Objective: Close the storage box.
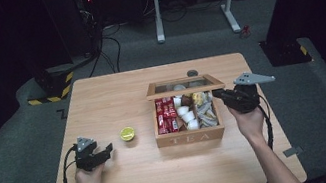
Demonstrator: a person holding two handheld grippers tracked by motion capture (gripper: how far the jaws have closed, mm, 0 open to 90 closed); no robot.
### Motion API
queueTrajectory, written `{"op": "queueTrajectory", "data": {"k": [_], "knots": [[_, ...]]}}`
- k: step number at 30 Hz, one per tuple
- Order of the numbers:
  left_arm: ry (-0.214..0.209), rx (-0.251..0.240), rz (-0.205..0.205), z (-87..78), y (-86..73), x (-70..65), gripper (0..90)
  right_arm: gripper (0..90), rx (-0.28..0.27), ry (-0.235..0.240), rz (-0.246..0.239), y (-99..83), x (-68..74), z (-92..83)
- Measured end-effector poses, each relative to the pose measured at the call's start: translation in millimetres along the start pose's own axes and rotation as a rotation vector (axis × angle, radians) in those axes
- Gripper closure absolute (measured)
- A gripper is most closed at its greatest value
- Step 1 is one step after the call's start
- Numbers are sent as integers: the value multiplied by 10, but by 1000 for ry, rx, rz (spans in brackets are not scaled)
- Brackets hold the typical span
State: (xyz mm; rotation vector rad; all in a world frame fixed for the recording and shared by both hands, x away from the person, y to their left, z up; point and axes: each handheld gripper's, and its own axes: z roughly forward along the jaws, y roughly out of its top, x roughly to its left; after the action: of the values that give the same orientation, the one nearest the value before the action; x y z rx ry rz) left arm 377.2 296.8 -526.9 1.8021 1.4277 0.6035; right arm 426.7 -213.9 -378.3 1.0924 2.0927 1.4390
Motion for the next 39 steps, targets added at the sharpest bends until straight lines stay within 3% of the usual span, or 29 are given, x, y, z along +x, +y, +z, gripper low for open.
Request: {"op": "queueTrajectory", "data": {"k": [4, 10, 28, 39], "knots": [[0, 16, -10, 10, 3, 9, 304, 884, -1, 3, 4, -32, 2, -11], [14, 45, 6, 29, 10, -7, 295, 884, 0, 7, 6, -75, 10, -18], [29, 51, 21, 37, 9, -37, 288, 884, 4, 10, 4, -201, 36, -37], [46, 62, 51, 49, 12, -72, 274, 882, 11, 13, 7, -292, 49, -59]]}}
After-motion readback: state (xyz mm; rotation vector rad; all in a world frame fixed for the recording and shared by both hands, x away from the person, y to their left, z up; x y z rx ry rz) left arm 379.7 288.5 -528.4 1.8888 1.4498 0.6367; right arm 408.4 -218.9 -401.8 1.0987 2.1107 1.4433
